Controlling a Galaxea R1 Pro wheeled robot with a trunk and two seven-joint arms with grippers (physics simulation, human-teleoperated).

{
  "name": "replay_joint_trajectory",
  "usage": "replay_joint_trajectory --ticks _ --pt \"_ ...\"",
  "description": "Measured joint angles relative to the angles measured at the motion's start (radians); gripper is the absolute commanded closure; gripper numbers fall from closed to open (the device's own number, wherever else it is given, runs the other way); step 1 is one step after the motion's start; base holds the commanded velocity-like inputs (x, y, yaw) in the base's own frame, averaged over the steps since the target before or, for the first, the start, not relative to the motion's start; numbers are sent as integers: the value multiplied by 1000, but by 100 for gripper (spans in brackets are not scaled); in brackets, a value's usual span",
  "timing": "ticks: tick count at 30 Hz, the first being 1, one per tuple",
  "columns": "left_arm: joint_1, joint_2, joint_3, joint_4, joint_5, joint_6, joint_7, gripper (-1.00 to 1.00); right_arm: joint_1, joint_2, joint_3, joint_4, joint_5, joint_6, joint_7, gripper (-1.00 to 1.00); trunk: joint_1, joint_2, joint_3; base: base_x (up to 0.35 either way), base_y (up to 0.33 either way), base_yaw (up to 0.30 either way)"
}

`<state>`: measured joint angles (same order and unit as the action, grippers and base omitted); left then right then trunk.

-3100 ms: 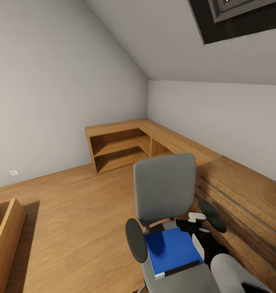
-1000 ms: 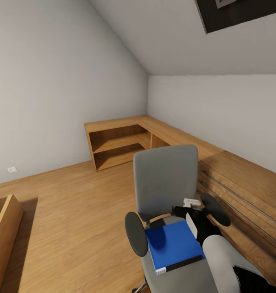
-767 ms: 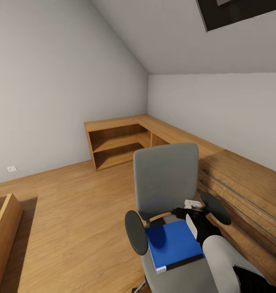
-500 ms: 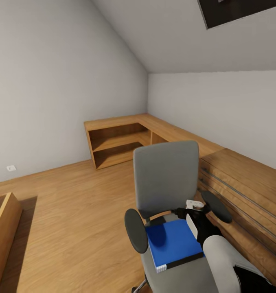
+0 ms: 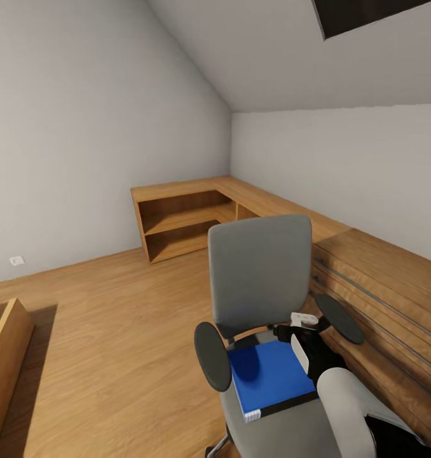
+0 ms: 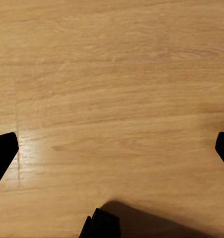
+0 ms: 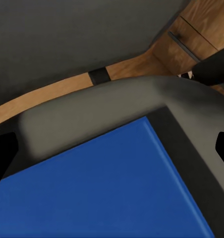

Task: In the bedroom, organize the workspace by keeping the computer under the desk, ensuring the monitor is on the desk, placing the keyboard on the desk next to the monitor, placing the mouse on the desk next to the keyboard, moving the folder from the swivel chair onto the desk next to the mouse, stacking the notebook on top of the folder with the pen on top of the notebook, and positioning the swivel chair next to the desk.

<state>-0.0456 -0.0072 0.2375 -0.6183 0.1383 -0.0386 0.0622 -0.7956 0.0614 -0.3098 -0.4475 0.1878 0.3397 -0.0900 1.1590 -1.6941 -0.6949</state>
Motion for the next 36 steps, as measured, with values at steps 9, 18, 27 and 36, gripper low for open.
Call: replay_joint_trajectory --ticks 9,18,27,36 --pt "0 0 8 0 -1 0 -1 -100 0 -1 0 0 0 0 2 -100 0 0 0 0 0 0" --pt "0 -1 13 0 0 -3 -4 -100 0 -1 1 0 1 0 2 -100 0 0 0 6 0 0" --pt "0 -2 12 0 -1 -3 -4 -100 0 -1 2 0 1 -2 3 -100 0 0 0 12 0 0" --pt "0 -2 12 1 -1 -3 -4 -100 0 -1 2 0 1 -2 3 -100 0 0 0 83 27 0"
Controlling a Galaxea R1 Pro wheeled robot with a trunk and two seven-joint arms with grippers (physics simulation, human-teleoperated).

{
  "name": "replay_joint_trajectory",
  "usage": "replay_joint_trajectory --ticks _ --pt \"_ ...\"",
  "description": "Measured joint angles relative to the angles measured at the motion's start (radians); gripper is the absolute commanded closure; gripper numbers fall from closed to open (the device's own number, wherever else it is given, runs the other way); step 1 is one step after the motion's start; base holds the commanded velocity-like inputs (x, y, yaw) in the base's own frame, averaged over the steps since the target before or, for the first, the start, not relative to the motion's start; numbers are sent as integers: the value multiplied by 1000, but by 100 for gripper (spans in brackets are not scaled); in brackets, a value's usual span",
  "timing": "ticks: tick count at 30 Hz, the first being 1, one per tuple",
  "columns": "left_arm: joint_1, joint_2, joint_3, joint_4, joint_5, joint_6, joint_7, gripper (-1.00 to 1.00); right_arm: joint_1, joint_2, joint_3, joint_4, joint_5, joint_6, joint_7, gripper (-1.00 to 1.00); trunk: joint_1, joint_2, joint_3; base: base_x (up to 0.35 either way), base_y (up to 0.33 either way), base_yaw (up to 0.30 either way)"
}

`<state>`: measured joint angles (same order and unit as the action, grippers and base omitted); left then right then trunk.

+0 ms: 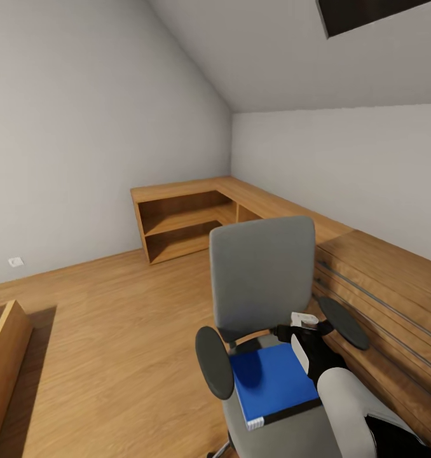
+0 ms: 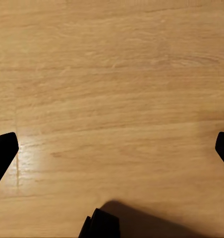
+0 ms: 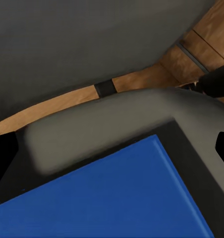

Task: In the bedroom, organize the workspace by keeping the computer under the desk, ensuring the monitor is on the desk, placing the keyboard on the desk next to the monitor, placing the mouse on the desk next to the keyboard, moving the folder from the swivel chair onto the desk next to the mouse, stacking the notebook on top of the folder with the pen on top of the notebook, and positioning the swivel chair next to the desk.

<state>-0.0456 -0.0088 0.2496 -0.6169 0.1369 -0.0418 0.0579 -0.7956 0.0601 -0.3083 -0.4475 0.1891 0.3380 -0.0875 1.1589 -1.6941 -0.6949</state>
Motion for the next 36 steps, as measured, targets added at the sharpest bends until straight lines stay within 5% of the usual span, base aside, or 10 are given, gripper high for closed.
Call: replay_joint_trajectory --ticks 13,36 --pt "0 0 4 0 1 2 4 -100 0 -1 1 0 0 2 4 -100 0 0 0 7 2 0" --pt "0 0 4 0 1 3 5 -100 0 -3 3 0 1 0 4 -100 88 -161 -72 0 0 0"
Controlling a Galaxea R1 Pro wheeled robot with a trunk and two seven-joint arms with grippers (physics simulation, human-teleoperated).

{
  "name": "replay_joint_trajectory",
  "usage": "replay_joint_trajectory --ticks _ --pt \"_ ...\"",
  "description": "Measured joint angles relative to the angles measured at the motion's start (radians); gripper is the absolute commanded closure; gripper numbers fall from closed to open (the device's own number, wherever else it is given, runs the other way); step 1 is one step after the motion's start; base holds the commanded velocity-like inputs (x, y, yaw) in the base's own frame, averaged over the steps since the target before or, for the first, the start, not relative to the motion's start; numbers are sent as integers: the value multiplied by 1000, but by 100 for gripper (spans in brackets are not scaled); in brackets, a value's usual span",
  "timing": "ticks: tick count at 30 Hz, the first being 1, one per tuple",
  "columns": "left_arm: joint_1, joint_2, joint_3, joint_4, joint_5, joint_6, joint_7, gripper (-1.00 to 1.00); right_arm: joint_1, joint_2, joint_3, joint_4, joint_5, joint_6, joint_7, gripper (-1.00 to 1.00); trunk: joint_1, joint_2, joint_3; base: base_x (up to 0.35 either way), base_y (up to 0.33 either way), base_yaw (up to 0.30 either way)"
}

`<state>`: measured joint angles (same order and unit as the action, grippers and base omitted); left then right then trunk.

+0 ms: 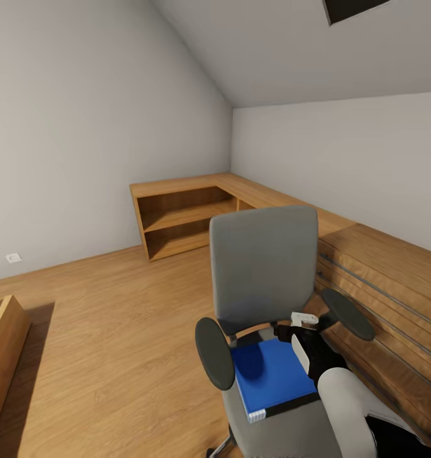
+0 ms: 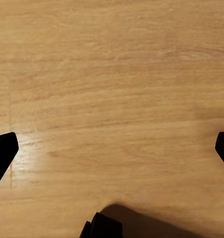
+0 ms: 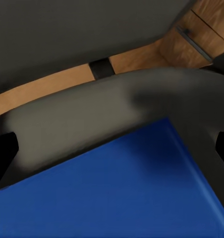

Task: In the bedroom, organize the workspace by keeping the computer under the desk, ensuring the monitor is on the desk, placing the keyboard on the desk next to the monitor, placing the mouse on the desk next to the keyboard, moving the folder from the swivel chair onto the desk next to the mouse, stacking the notebook on top of the folder with the pen on top of the notebook, and positioning the swivel chair next to the desk.

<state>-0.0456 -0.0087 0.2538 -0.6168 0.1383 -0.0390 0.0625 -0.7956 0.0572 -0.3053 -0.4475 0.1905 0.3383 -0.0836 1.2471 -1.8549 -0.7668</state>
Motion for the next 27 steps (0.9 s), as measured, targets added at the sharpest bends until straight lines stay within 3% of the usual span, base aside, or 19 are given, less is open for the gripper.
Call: replay_joint_trajectory --ticks 4,18,23,27 --pt "0 0 1 0 0 -1 0 -100 0 -1 0 0 0 0 0 -100 15 -28 -13 0 0 0" --pt "0 1 5 0 0 0 0 -100 0 -15 0 0 0 0 1 -100 15 -28 -13 0 0 0" --pt "0 1 6 0 0 0 1 -100 0 -15 0 0 0 0 1 -100 35 -63 -28 0 0 0" --pt "0 1 6 0 0 0 1 -100 0 -16 0 -1 0 0 1 -100 35 -63 -28 0 0 0"
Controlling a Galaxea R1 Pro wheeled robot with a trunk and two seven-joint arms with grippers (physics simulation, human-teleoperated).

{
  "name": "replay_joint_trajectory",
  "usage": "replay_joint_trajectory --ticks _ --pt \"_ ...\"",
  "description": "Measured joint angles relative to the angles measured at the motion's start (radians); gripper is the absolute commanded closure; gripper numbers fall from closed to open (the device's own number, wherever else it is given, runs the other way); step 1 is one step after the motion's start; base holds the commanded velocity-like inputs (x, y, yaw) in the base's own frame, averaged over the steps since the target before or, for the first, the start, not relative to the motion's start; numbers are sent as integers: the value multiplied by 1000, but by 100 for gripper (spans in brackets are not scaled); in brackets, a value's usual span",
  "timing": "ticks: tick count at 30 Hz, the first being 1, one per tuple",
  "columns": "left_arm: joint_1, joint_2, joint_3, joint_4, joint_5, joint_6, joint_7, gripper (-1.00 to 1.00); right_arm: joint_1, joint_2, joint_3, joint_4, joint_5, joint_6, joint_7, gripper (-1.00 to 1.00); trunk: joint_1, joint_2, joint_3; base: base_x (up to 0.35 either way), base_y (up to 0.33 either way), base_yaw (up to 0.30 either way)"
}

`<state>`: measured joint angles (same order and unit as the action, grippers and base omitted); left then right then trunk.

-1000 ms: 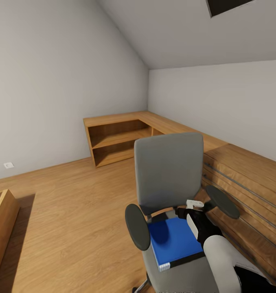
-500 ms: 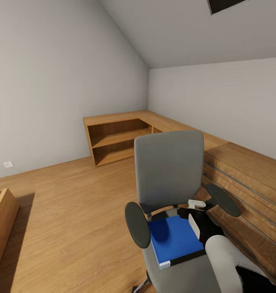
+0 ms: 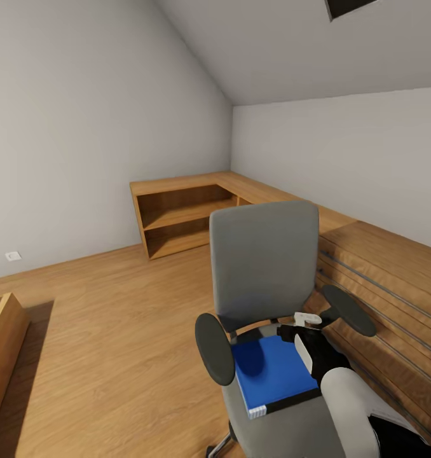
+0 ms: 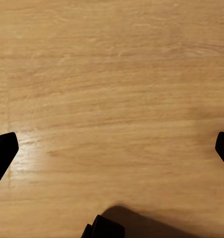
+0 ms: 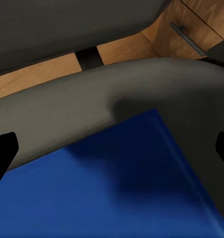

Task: In the bedroom, organize the workspace by keeping the computer under the desk, ensuring the monitor is on the desk, placing the keyboard on the desk next to the monitor, placing the mouse on the desk next to the keyboard, moving the folder from the swivel chair onto the desk next to the mouse, stacking the notebook on top of the folder with the pen on top of the notebook, and positioning the swivel chair next to the desk.

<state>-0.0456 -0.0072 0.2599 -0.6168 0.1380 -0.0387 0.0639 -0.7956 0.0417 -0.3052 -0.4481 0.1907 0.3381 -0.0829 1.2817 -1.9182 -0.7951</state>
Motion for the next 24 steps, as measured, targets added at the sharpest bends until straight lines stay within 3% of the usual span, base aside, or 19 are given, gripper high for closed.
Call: replay_joint_trajectory --ticks 24 --pt "0 2 50 -2 -1 0 2 -100 0 0 0 0 0 0 -2 -100 0 0 0 0 0 0"
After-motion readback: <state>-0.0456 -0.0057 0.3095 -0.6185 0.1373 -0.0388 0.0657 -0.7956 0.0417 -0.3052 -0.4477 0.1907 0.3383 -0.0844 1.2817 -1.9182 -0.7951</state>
